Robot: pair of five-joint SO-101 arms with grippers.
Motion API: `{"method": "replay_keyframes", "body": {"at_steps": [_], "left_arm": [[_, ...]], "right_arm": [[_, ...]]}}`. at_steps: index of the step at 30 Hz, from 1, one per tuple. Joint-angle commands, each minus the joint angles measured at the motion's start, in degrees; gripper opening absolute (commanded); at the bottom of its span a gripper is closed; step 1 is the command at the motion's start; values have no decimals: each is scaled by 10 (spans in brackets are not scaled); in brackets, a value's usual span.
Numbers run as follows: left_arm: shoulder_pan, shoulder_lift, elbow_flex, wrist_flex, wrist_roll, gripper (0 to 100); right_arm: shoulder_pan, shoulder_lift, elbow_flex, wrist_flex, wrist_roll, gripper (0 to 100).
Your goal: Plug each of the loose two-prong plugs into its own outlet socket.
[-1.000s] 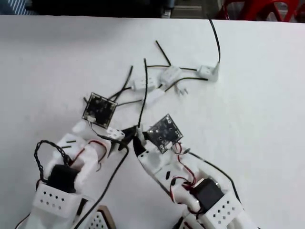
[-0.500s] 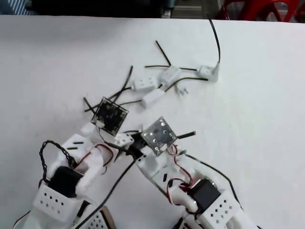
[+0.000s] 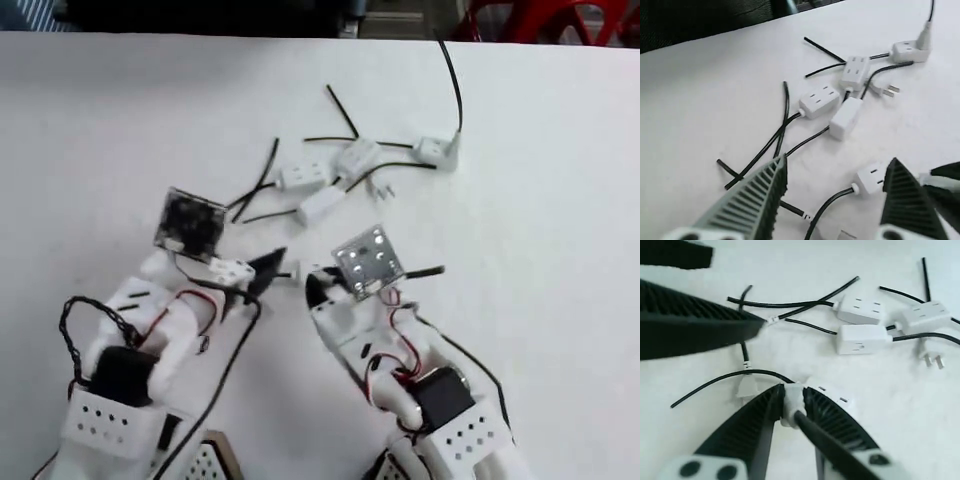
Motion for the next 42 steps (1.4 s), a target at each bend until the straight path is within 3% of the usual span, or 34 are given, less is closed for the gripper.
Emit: {"method": "replay_keyframes", "body": {"at_steps": [1,6,10,17,42], "left_arm": [[-39,-5,-6,-1,25,310],[-43,-5,25,-19,26,309],[-43,-5,29,-22,26,309],[-43,-7,38,-25,26,309],[-42,-8,41,-24,25,309]], "right_arm": [[37,7,-6,-9,-4,17],[65,123,-40,-36,-5,17],[76,287,-141,-25,-74,17],[77,473,-238,-26,-97,17],[112,568,-244,-96,-97,17]]}}
